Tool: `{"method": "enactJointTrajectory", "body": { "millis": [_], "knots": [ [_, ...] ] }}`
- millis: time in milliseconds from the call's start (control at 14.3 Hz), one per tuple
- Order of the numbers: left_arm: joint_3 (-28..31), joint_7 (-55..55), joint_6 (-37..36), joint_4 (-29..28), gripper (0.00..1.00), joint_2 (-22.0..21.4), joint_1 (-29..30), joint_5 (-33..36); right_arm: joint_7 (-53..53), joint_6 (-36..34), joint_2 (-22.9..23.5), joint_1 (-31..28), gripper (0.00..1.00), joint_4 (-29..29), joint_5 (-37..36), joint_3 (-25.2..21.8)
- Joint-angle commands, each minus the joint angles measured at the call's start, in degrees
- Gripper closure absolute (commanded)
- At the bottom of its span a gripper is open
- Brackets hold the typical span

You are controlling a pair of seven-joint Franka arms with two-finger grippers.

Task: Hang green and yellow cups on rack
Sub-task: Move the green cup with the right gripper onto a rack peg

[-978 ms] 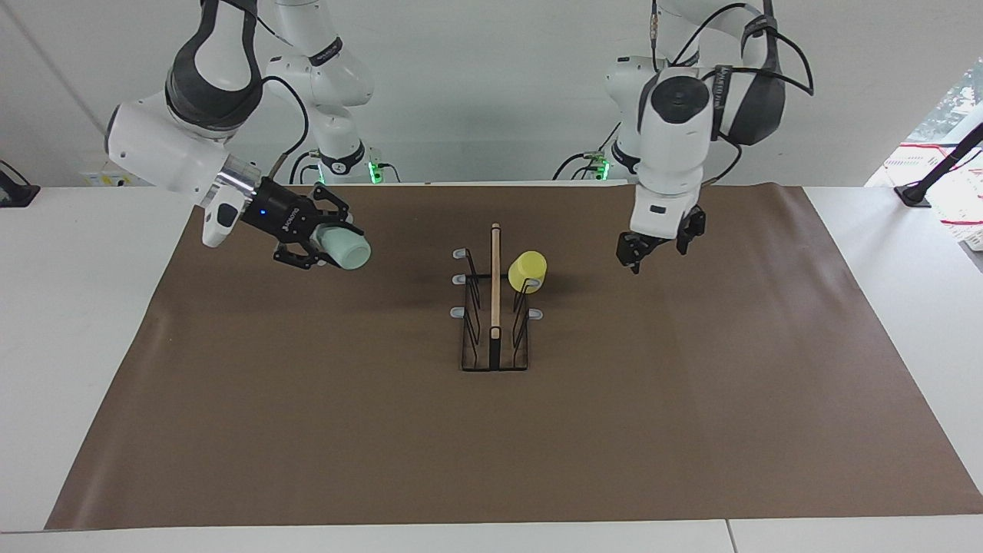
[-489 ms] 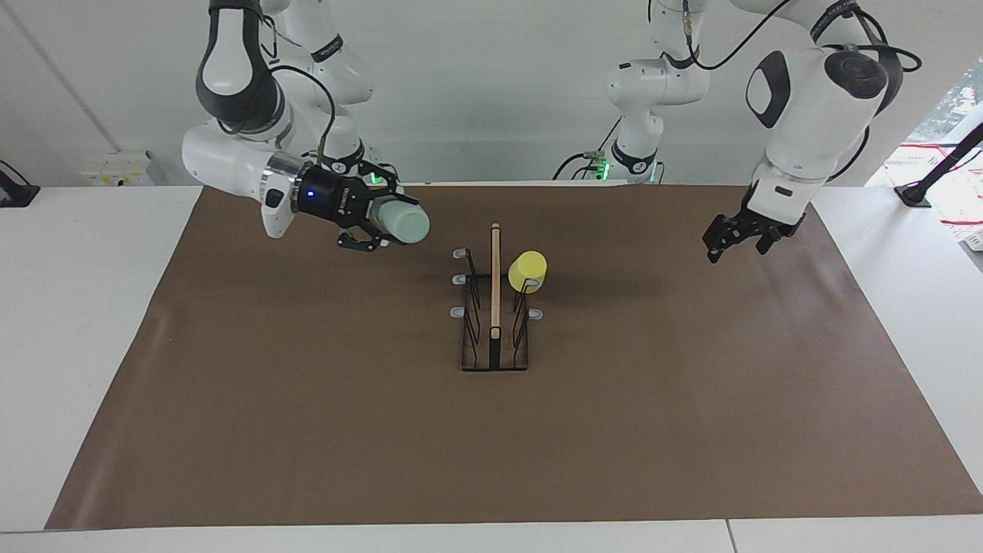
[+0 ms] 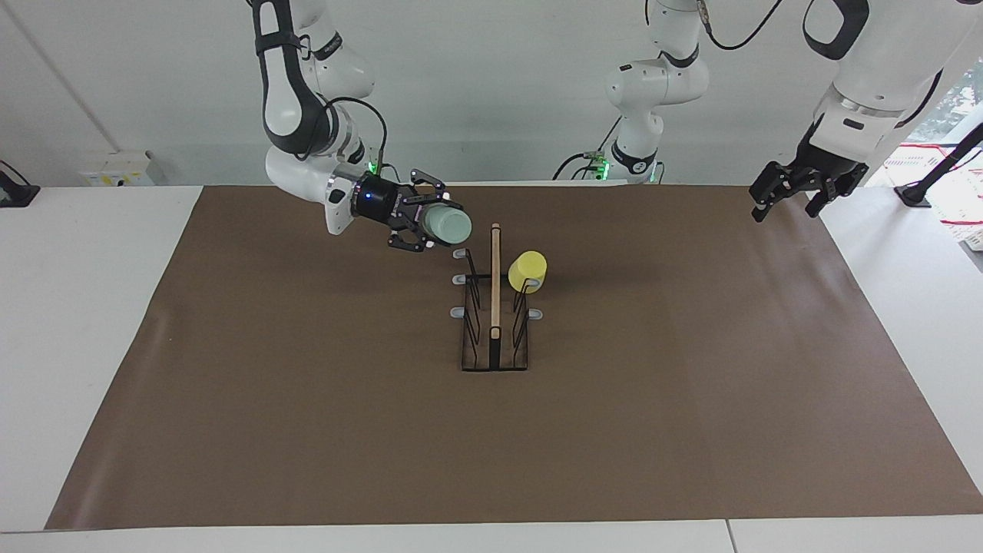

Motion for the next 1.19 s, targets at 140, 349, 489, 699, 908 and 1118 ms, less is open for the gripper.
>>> {"method": "enactJointTrajectory", "body": {
  "millis": [140,349,489,699,908,1118],
  "knots": [
    [-0.79,2.18,-5.26,4.73,0.00,2.64,-0.59,-0.99,-12.68,0.19,3.41,2.86,1.00,-1.73,10.22,-0.12],
    [-0.79,2.36,-3.77,2.53,0.00,1.50,-0.50,-0.90,-15.69,-1.92,7.36,3.66,1.00,-1.47,11.84,-0.12],
    [-0.79,2.36,-3.42,2.44,0.00,1.49,-0.50,-0.90,-16.57,-2.02,7.81,3.84,1.00,-1.47,12.80,-0.12],
    [-0.79,2.36,-3.33,2.52,0.00,1.49,-0.59,-0.90,-19.19,-2.01,8.59,3.84,1.00,-1.82,12.80,-0.12],
    [-0.62,2.45,-3.59,2.52,0.00,1.32,-0.76,-0.81,-23.24,-4.29,12.02,3.93,1.00,-2.43,13.85,-0.12],
    [1.66,2.18,-3.42,2.52,0.00,0.79,-5.14,-0.72,-25.27,-4.65,12.38,4.81,1.00,-5.15,14.03,-0.21]
  ]
}}
